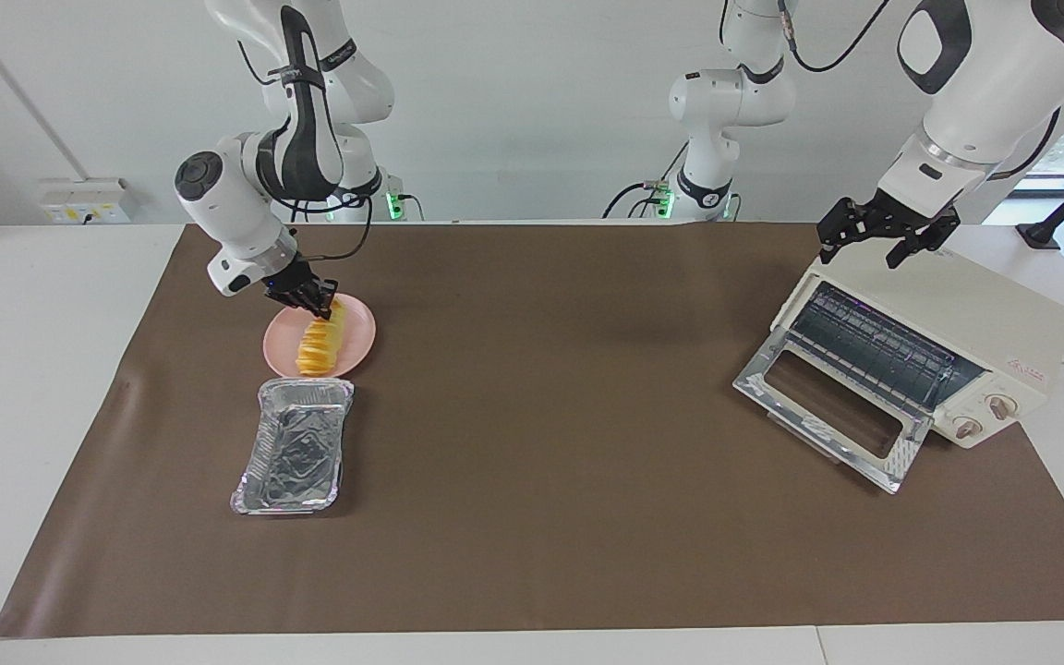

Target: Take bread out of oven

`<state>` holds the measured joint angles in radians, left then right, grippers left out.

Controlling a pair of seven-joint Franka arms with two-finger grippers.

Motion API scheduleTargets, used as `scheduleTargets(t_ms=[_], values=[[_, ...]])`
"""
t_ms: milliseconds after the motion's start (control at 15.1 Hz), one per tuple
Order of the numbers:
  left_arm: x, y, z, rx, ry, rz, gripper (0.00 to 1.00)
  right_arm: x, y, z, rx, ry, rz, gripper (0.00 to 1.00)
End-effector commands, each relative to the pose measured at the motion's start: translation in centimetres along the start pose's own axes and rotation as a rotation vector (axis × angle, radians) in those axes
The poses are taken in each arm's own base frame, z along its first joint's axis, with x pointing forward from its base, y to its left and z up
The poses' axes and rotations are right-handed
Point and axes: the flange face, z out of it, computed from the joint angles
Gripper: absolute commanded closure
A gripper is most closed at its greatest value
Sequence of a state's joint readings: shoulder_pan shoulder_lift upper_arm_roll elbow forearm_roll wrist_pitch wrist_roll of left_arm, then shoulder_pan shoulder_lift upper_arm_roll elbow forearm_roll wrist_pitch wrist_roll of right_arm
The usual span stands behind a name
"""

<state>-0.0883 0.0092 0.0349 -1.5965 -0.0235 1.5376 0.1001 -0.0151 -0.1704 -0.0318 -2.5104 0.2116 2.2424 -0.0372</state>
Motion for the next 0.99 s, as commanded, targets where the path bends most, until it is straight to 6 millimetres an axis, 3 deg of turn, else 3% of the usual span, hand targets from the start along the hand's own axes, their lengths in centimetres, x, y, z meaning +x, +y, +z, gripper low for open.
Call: scheduleTargets(t_ms=[0,198,397,793,926], values=[[-0.6,-0.1,-0.3,0.013,0.015,-0.011,0.00,2.0,-0.5,-1.9,0.000,0.022,0.004,0.00],[-0.6,-0.1,-0.3,0.015,0.016,-0.011,0.00,5.3,-1.3,-6.7,-0.013,-0.011,-0.017,0.00],[-0.6,-0.1,-0.3,0.015,0.016,-0.011,0.00,8.2,-1.9,-13.2,-0.089,0.073,-0.070,0.00],[-0.6,-0.1,-0.3,0.015,0.016,-0.011,0.00,8.8,-3.9,-24.5,-0.096,0.090,-0.093,0.00],[-0.6,-0.1,-0.3,0.015,0.015,-0.011,0.00,8.8,-4.2,-27.2,-0.113,0.061,-0.096,0.00]])
